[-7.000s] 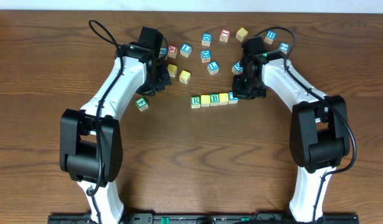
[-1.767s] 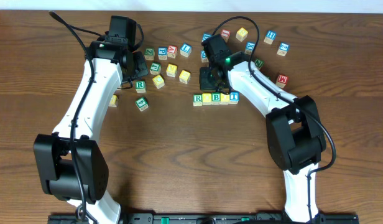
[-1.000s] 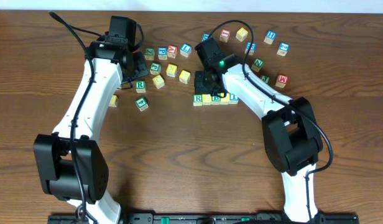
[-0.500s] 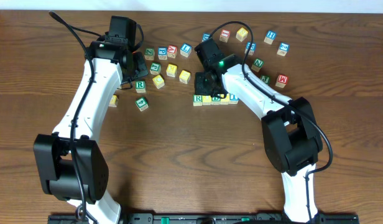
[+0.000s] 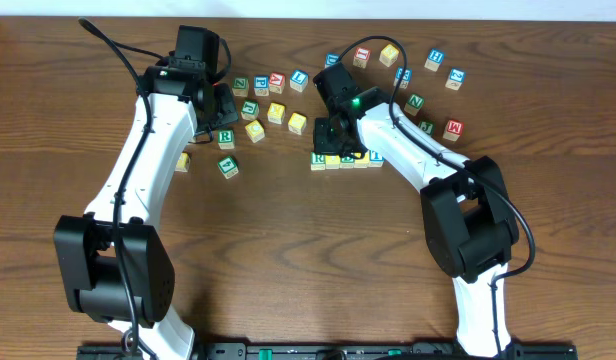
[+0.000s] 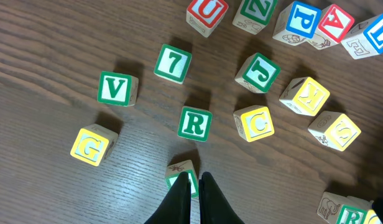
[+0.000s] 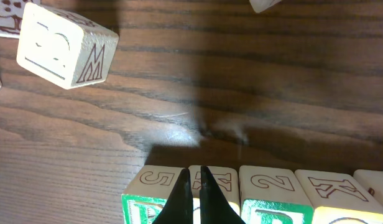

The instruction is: Spell out ROBOT

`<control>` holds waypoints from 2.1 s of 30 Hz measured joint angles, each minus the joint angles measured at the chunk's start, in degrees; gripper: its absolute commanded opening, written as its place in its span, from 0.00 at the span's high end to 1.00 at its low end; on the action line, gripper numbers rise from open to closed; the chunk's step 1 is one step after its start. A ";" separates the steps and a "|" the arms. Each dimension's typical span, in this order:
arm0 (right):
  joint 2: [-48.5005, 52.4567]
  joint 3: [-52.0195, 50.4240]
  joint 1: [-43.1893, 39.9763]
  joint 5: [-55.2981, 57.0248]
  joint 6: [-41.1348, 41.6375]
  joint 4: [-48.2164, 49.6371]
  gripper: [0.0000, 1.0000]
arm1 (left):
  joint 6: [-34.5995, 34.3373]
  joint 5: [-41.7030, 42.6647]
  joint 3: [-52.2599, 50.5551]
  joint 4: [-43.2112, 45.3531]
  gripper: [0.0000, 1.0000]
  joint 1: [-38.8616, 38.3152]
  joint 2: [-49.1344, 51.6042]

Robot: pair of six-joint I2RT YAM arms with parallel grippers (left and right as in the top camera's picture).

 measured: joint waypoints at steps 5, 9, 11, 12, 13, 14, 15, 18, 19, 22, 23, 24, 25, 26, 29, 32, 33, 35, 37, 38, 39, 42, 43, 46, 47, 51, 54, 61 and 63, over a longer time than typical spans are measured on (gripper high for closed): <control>0.00 0.00 0.00 -0.37 0.00 -0.15 0.99 | 0.00 0.00 0.00 0.00 0.92 0.00 0.00; 0.00 0.00 0.00 -0.55 0.00 -0.20 0.99 | 0.00 0.00 0.00 0.00 0.93 0.00 0.00; 0.00 0.00 0.00 -0.57 0.00 -0.20 0.99 | 0.00 0.00 0.00 0.00 0.92 0.00 0.00; 0.00 0.00 0.00 -0.57 0.00 -0.13 0.99 | 0.00 0.00 0.00 0.00 0.93 0.00 0.00; 0.00 0.00 0.00 -0.57 0.00 0.09 0.99 | 0.00 0.00 0.00 0.00 0.92 0.00 0.00; 0.00 0.00 0.00 -0.55 0.00 0.44 0.98 | 0.00 0.00 0.00 0.00 0.92 0.00 0.00; 0.00 0.00 0.00 -0.50 0.00 1.11 0.98 | 0.00 0.00 0.00 0.00 0.92 0.00 0.00; 0.00 0.00 -0.15 -0.09 0.00 3.28 0.99 | 0.00 0.00 0.00 0.00 0.92 0.00 0.00; 0.00 0.00 -0.26 0.00 0.00 3.78 0.99 | 0.00 0.00 0.00 0.00 0.92 0.00 0.00; 0.00 0.00 -0.98 0.15 0.00 4.00 0.99 | 0.00 0.00 0.00 0.00 0.93 0.00 0.00; 0.00 0.00 -1.38 0.15 0.00 3.96 0.99 | -0.02 0.00 0.00 0.00 0.92 0.00 0.00; 0.00 0.00 -1.81 0.26 0.02 3.89 0.99 | 0.00 0.00 0.00 0.00 0.92 0.00 0.00; 0.00 0.00 -2.36 0.37 0.02 3.74 0.99 | 0.00 0.00 0.00 0.00 0.92 0.00 0.00; 0.00 0.00 -2.82 0.46 0.02 3.50 0.99 | 0.00 0.00 0.00 0.00 0.92 0.00 0.00; 0.02 0.00 -3.82 0.70 0.02 2.40 0.99 | 0.00 0.00 0.00 0.00 0.93 0.00 0.00; 0.00 0.00 -4.11 0.81 0.02 1.55 0.99 | 0.00 0.00 0.00 0.02 0.92 0.00 0.00; 0.02 0.00 -4.11 0.81 0.02 1.25 0.99 | 0.00 0.00 0.00 0.00 0.93 0.00 0.00; 0.00 0.00 -4.11 0.83 0.02 0.52 0.99 | 0.00 0.00 0.00 0.00 0.93 0.00 0.00; 0.02 0.00 -4.11 0.83 0.02 0.07 0.99 | 0.00 0.00 0.00 0.00 0.92 0.00 0.00; 0.02 0.00 -4.11 0.83 0.02 -0.04 0.99 | 0.00 0.00 0.00 0.00 0.92 0.00 0.00; 0.02 0.00 -4.11 0.83 0.02 -0.22 0.99 | 0.00 0.00 0.00 0.00 0.92 0.00 0.00; 0.02 0.00 -4.11 0.83 0.02 -0.81 0.99 | 0.00 0.00 0.00 0.00 0.92 0.00 0.00; 0.02 0.00 -4.11 0.83 0.02 -0.92 0.99 | 0.00 0.00 0.00 0.00 0.92 0.00 0.00; 0.02 0.00 -4.09 0.83 0.00 -1.07 0.99 | 0.00 0.00 0.00 0.00 0.92 0.00 0.00; 0.02 0.00 -4.00 0.83 0.00 -1.16 0.99 | 0.00 0.00 0.00 0.00 0.93 0.00 0.00; 0.02 0.00 -3.89 0.83 0.00 -1.31 0.99 | 0.00 0.00 0.00 0.00 0.92 0.00 0.00; 0.02 0.00 -3.89 0.83 0.00 -1.73 0.99 | 0.00 0.00 0.00 0.00 0.92 0.00 0.00; 0.02 0.00 -3.89 0.83 0.00 -2.38 0.99 | 0.00 0.00 0.00 0.00 0.92 0.00 0.00; 0.02 0.00 -3.89 0.83 0.00 -2.56 0.99 | 0.00 0.00 0.00 0.00 0.92 0.00 0.00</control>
